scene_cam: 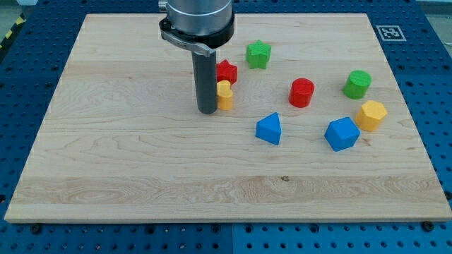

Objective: Move the yellow heart and green star slightly to the right

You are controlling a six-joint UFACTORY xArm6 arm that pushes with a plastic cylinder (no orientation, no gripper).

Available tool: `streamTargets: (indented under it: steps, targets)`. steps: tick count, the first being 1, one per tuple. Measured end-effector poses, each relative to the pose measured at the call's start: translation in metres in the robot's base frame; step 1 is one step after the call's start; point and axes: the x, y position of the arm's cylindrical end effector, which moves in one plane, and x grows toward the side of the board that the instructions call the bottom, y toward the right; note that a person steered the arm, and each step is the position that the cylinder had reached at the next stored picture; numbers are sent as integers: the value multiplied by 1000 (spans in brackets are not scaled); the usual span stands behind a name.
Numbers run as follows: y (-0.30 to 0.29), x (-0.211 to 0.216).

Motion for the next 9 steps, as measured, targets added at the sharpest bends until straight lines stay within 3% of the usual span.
streamTargets:
  steps: [2, 8, 9]
  targets:
    - [-45, -48]
    - [25, -26]
    - [3, -25]
